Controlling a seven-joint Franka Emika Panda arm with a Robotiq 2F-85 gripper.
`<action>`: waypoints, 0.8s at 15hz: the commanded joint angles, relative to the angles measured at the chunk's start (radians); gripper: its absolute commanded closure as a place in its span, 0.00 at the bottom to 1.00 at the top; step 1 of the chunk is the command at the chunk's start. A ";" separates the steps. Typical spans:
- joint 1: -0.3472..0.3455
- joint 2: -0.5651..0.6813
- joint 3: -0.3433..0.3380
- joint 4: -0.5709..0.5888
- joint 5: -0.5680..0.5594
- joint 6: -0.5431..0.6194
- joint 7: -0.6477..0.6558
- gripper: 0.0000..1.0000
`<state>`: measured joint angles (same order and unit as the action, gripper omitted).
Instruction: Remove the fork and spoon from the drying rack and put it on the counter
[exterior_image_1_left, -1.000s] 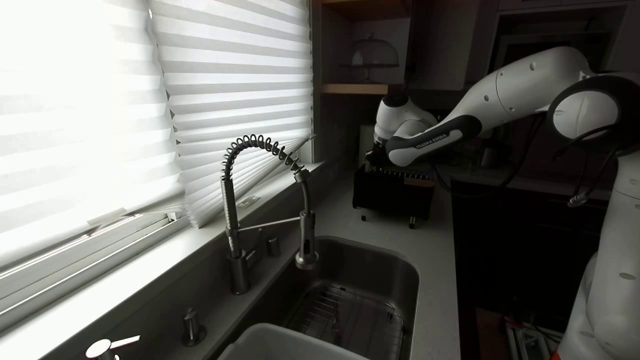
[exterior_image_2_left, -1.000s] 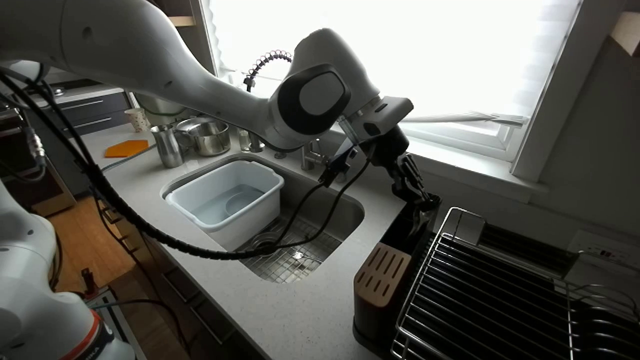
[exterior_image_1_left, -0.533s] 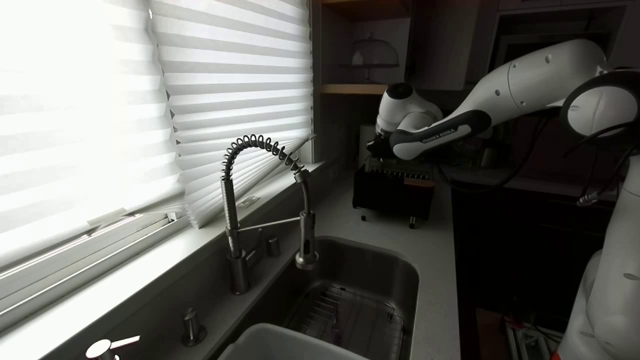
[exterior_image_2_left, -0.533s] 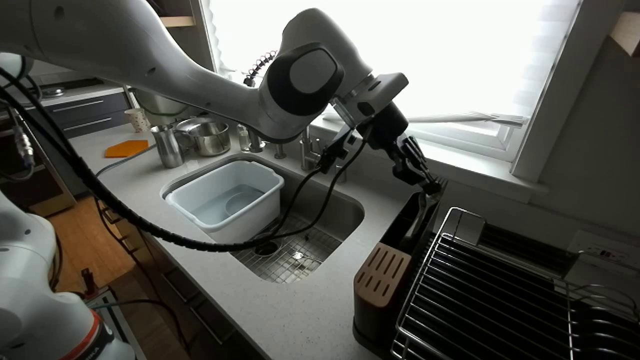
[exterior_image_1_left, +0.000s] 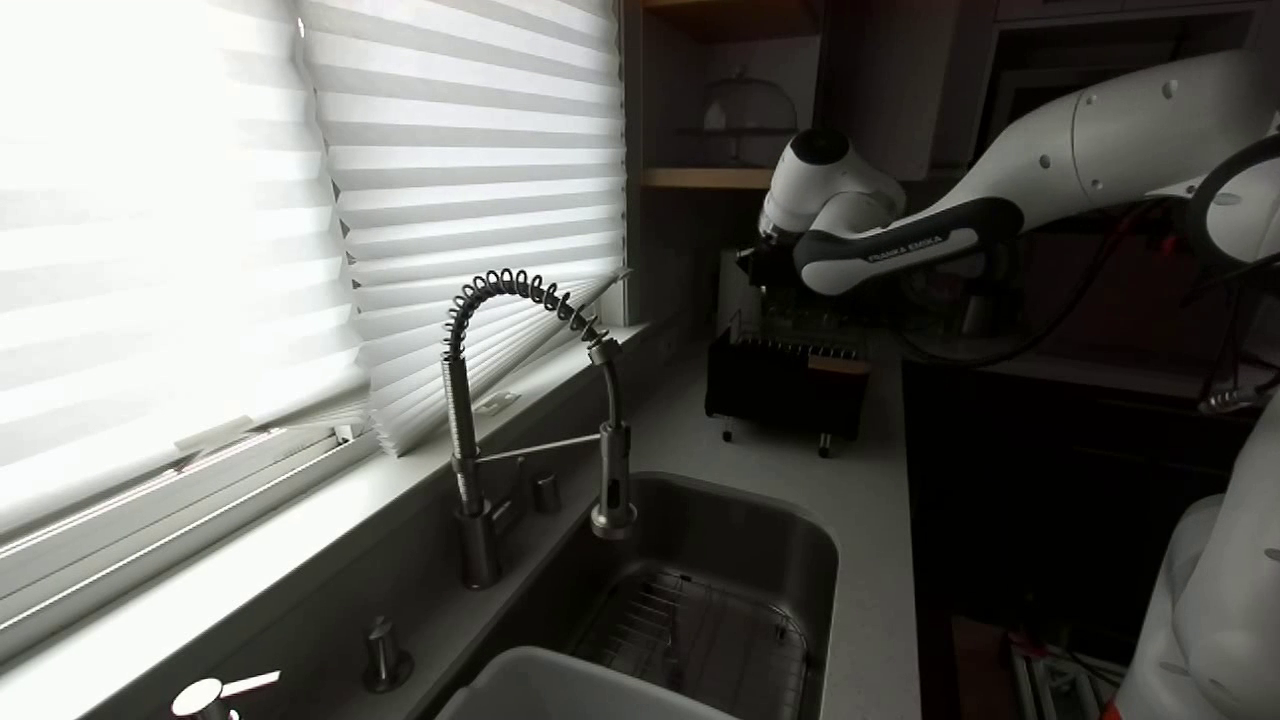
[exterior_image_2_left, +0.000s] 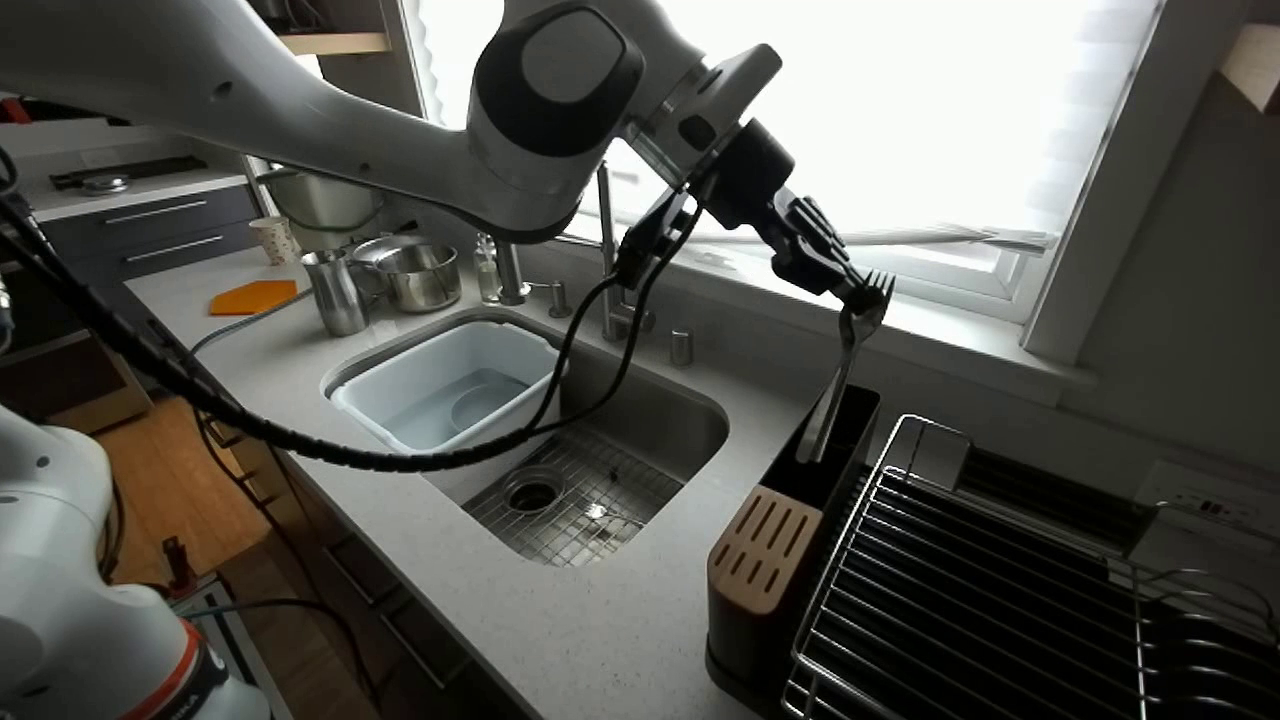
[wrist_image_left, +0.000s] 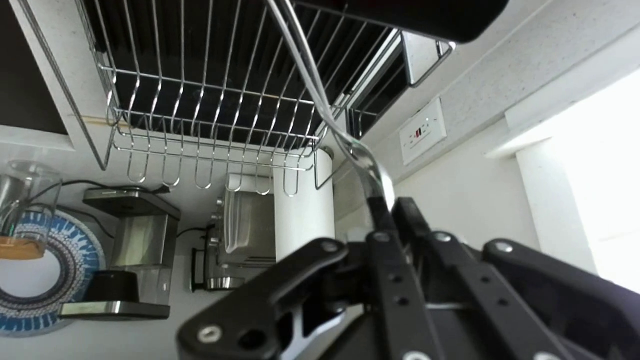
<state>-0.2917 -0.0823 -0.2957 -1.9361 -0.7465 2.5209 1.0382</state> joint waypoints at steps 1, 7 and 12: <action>-0.009 -0.058 0.030 -0.022 -0.042 -0.021 0.023 0.98; 0.020 -0.121 0.068 -0.062 0.126 -0.157 -0.144 0.98; 0.034 -0.137 0.104 -0.068 0.277 -0.324 -0.302 0.98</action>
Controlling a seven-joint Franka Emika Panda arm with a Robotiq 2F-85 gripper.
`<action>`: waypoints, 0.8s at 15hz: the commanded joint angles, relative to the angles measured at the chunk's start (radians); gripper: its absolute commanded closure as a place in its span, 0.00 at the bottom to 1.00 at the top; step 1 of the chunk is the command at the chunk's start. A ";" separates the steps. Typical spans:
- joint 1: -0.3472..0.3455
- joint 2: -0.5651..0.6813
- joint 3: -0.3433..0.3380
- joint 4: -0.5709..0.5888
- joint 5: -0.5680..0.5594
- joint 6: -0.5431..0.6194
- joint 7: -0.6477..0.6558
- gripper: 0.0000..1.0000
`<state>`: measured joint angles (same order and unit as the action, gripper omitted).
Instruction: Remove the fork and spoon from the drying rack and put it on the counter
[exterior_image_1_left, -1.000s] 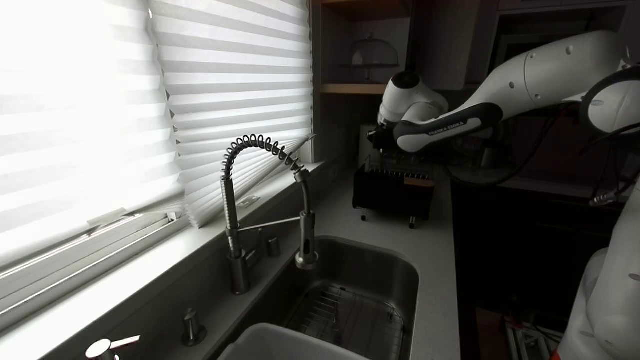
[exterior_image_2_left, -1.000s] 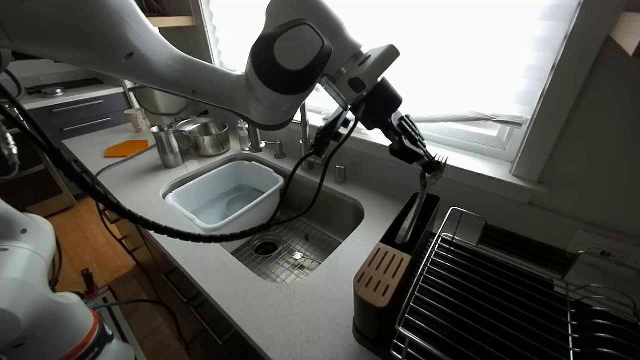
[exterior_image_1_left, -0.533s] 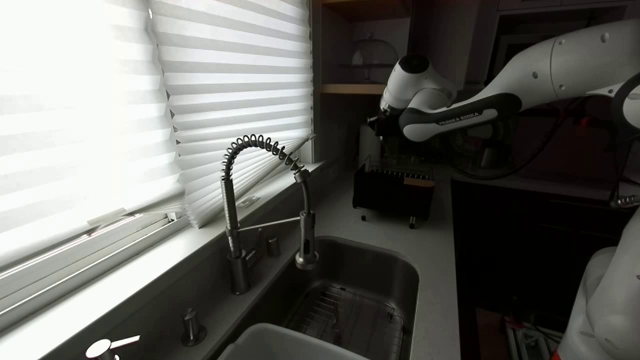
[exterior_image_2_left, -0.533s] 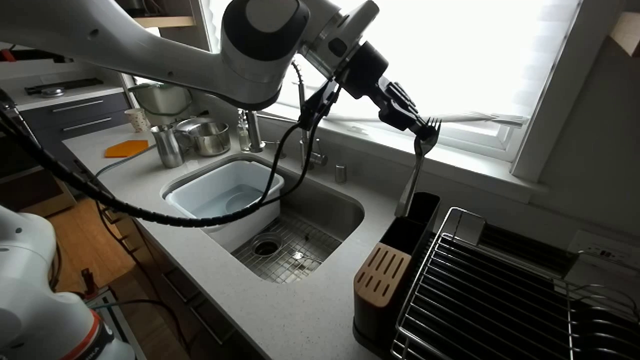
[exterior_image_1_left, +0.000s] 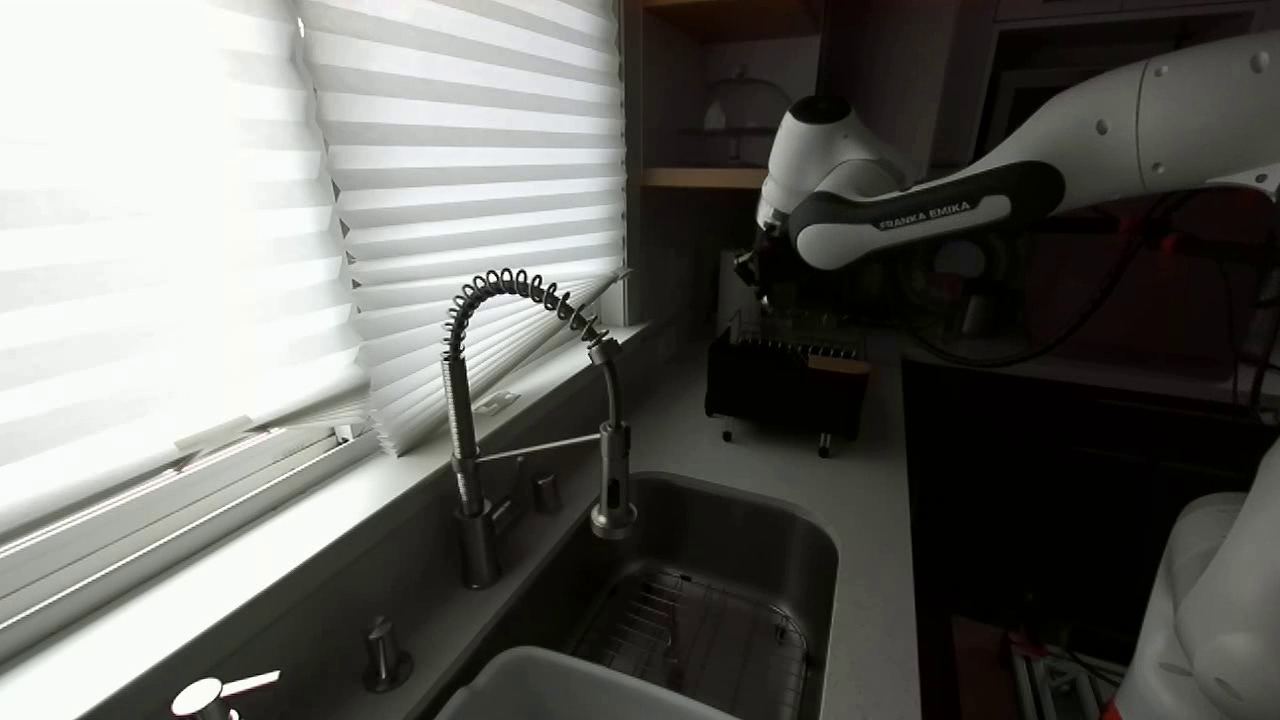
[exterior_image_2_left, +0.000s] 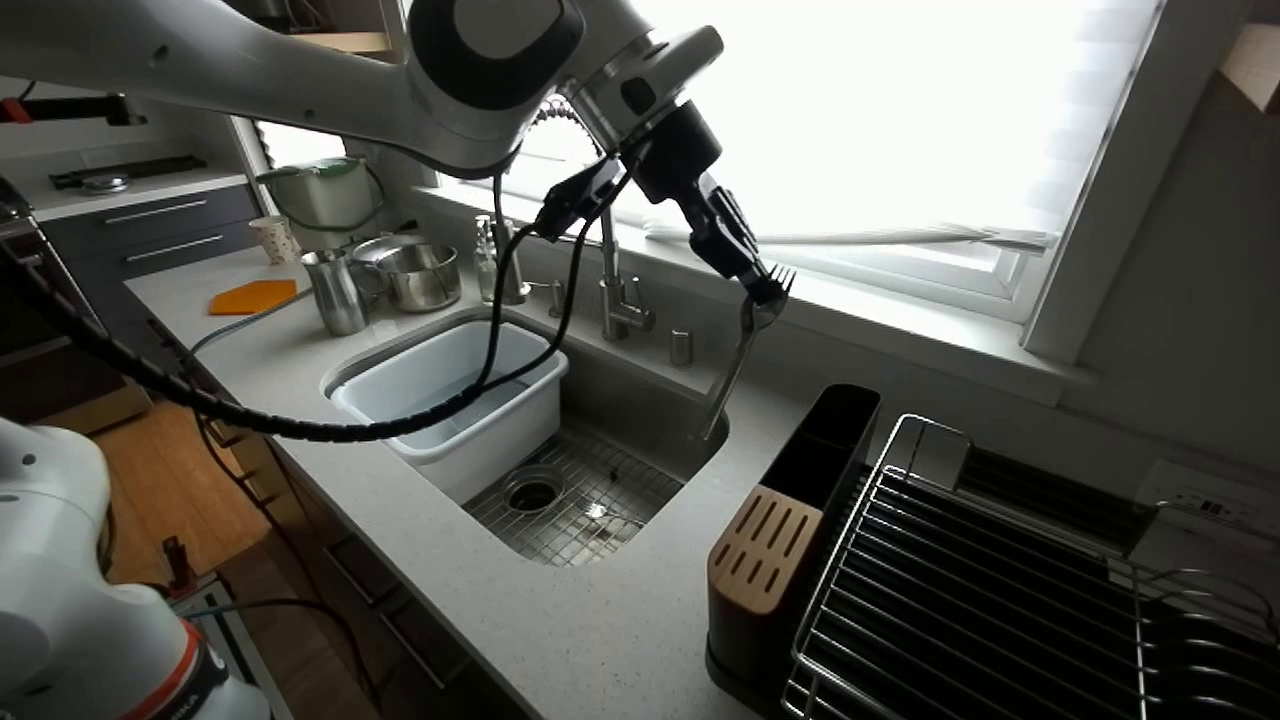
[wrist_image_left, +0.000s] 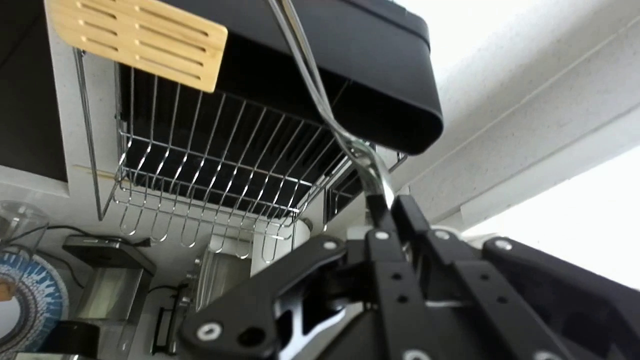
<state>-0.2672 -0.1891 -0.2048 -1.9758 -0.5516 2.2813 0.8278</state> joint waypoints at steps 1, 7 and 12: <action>0.012 -0.022 0.018 -0.026 0.106 -0.120 -0.121 0.98; 0.022 0.069 0.015 -0.038 0.238 -0.214 -0.292 0.98; 0.017 0.201 -0.001 -0.052 0.257 -0.195 -0.329 0.98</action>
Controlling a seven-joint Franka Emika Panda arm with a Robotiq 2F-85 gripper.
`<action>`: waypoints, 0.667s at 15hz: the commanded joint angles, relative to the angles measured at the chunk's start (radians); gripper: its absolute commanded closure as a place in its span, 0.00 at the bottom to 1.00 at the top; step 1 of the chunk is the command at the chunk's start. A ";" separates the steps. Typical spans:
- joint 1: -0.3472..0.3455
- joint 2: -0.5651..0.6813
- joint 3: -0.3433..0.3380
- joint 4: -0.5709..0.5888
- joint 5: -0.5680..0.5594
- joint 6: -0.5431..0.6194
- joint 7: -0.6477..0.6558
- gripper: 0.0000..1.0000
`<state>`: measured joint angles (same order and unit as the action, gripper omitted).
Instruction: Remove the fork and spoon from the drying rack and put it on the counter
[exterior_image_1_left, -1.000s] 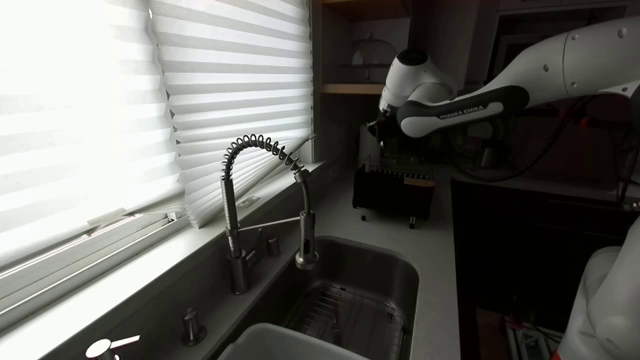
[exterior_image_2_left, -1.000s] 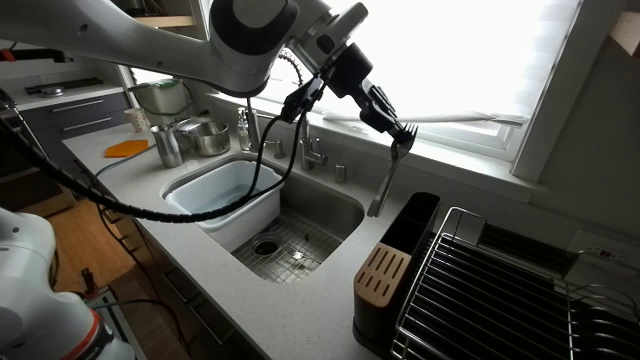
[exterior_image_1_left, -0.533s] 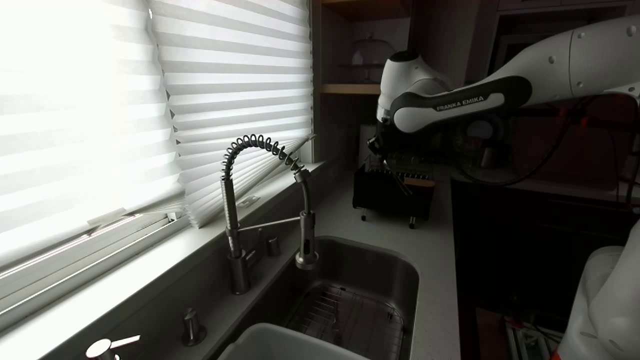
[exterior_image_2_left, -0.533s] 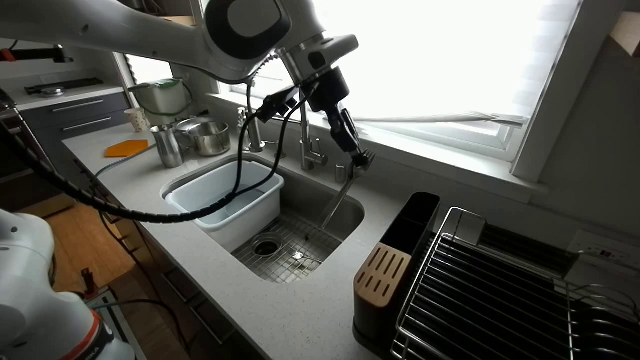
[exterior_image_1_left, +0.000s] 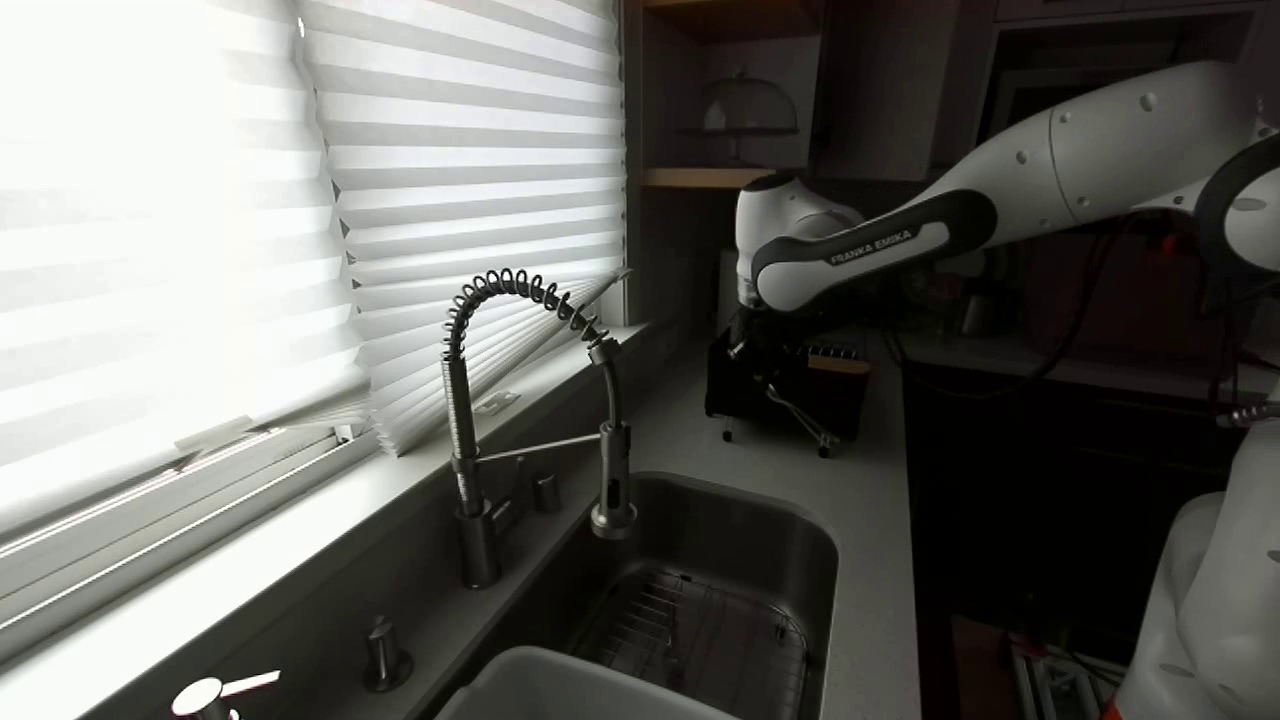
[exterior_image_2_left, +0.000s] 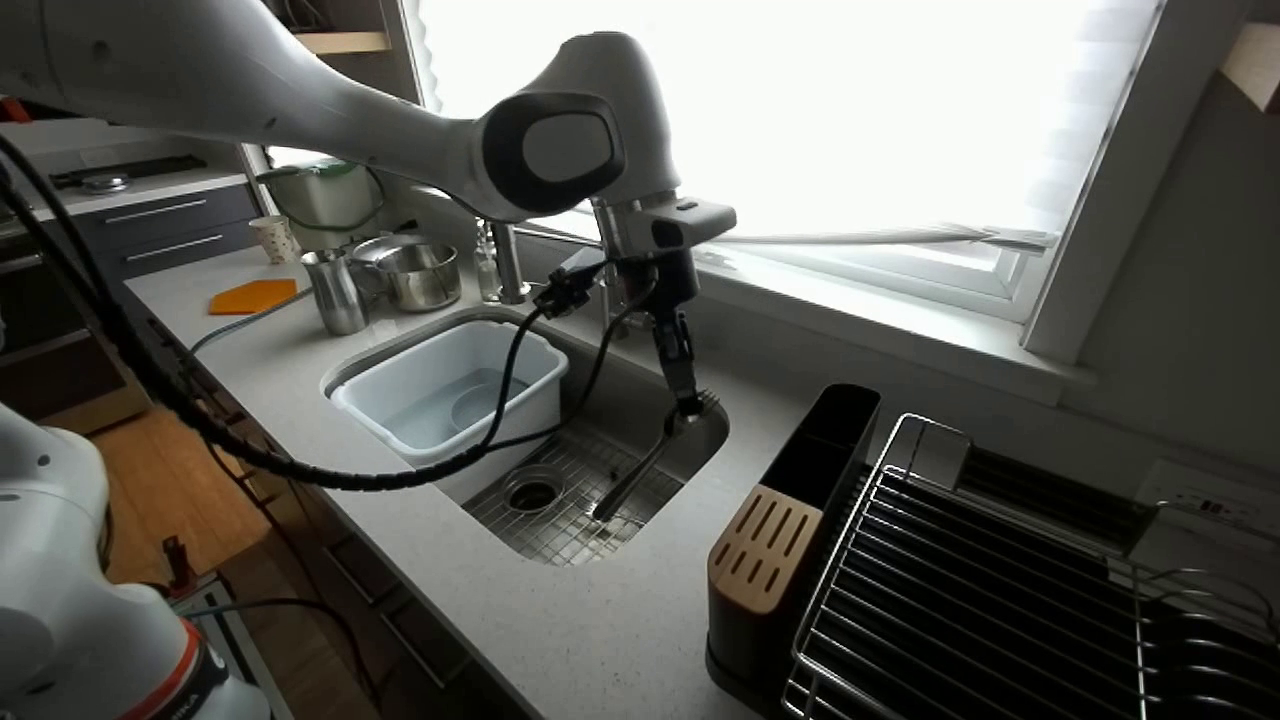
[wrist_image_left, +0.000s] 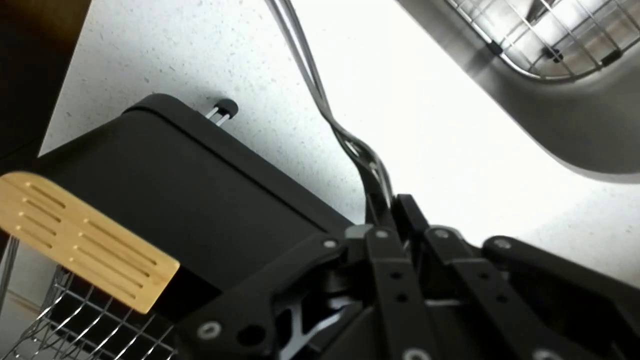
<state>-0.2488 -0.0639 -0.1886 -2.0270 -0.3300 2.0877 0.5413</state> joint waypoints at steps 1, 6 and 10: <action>-0.002 0.109 -0.022 -0.001 0.037 0.007 -0.054 0.98; 0.000 0.256 -0.053 0.039 0.012 0.001 -0.092 0.98; 0.006 0.315 -0.070 0.051 0.009 0.045 -0.114 0.98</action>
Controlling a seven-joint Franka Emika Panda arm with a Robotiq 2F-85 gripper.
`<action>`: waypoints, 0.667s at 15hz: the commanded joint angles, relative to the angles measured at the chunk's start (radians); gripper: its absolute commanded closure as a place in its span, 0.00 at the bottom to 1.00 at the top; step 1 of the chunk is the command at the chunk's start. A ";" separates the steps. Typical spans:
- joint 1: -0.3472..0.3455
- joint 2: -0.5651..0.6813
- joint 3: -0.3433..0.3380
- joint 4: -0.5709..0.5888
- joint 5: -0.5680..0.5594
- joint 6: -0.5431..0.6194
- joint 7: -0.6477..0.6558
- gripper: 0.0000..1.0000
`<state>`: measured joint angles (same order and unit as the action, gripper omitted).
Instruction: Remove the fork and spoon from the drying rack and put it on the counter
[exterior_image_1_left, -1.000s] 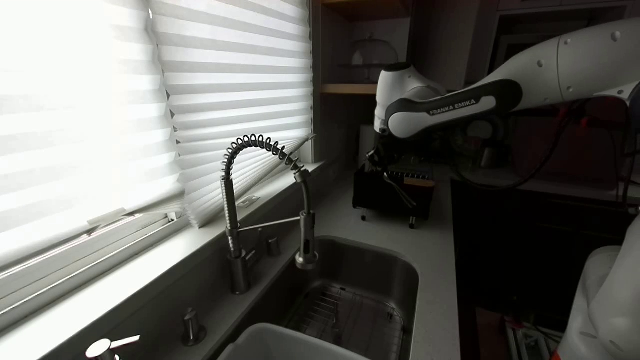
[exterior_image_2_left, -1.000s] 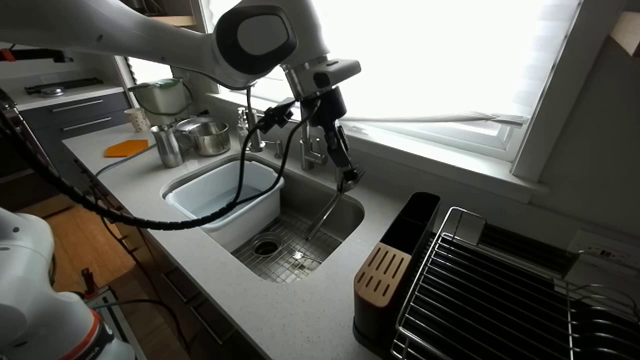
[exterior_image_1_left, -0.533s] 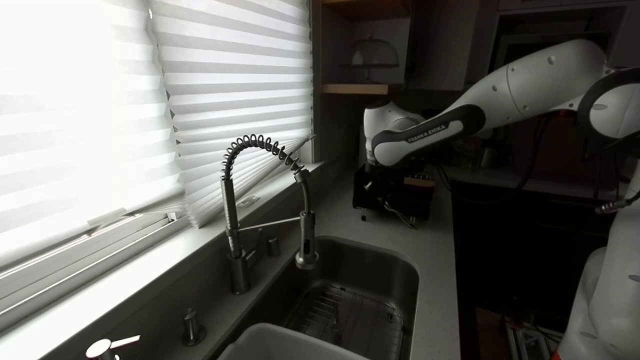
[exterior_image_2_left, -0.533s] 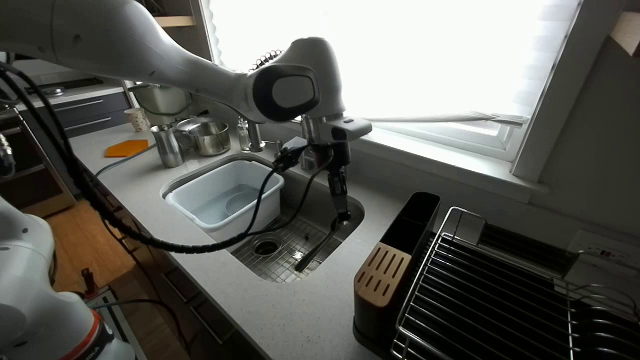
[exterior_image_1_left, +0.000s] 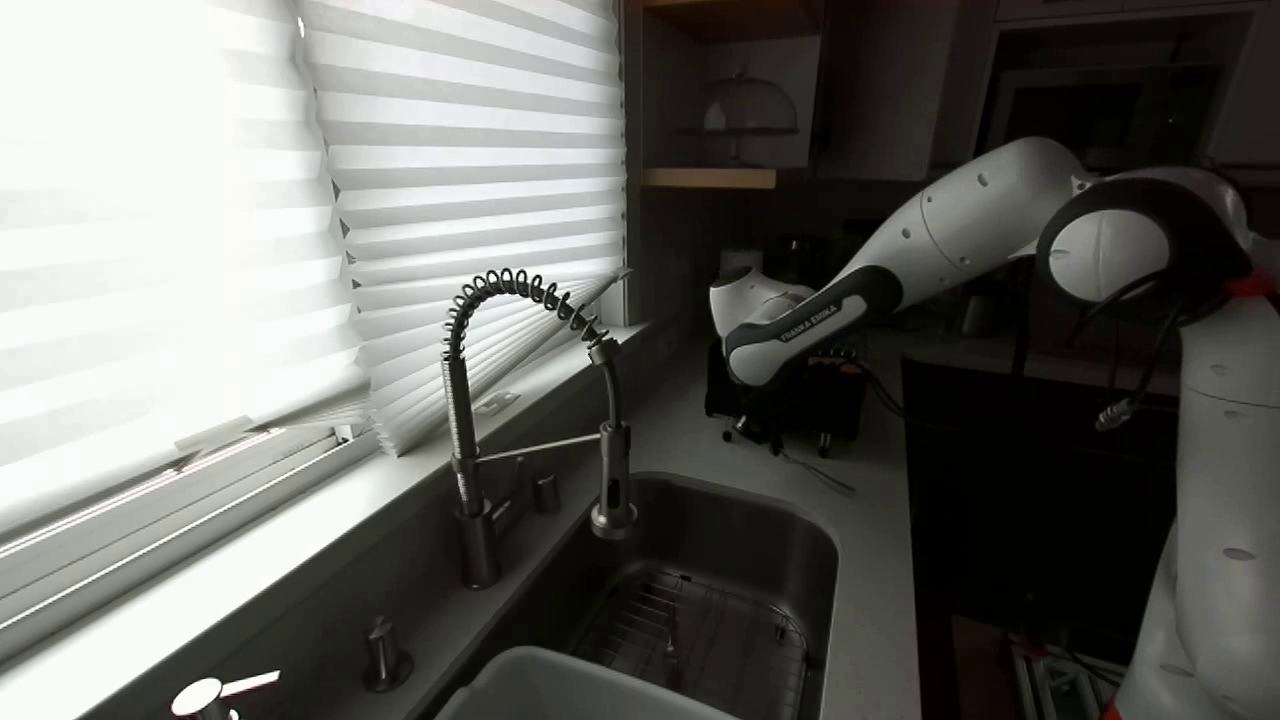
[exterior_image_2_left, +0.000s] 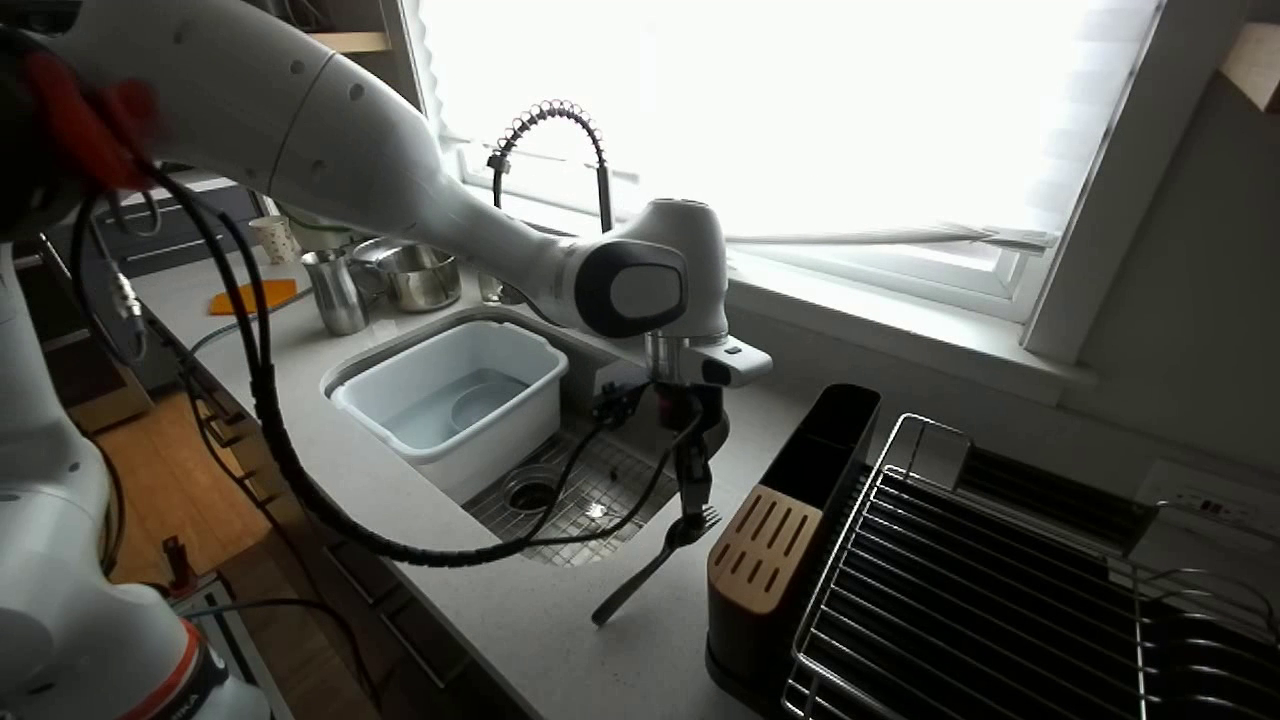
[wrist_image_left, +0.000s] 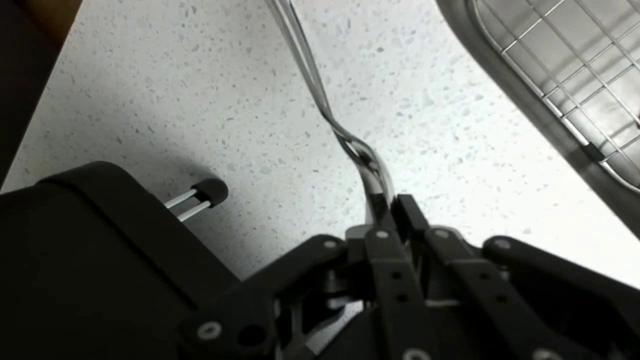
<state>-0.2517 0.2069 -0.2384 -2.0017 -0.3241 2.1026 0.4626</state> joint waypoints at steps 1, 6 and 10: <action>0.010 0.057 -0.022 0.029 0.002 0.046 -0.040 0.98; 0.017 0.082 -0.030 0.025 0.004 0.115 -0.046 0.98; 0.020 0.095 -0.032 0.021 0.009 0.135 -0.052 0.98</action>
<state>-0.2469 0.2783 -0.2506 -1.9864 -0.3248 2.2123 0.4299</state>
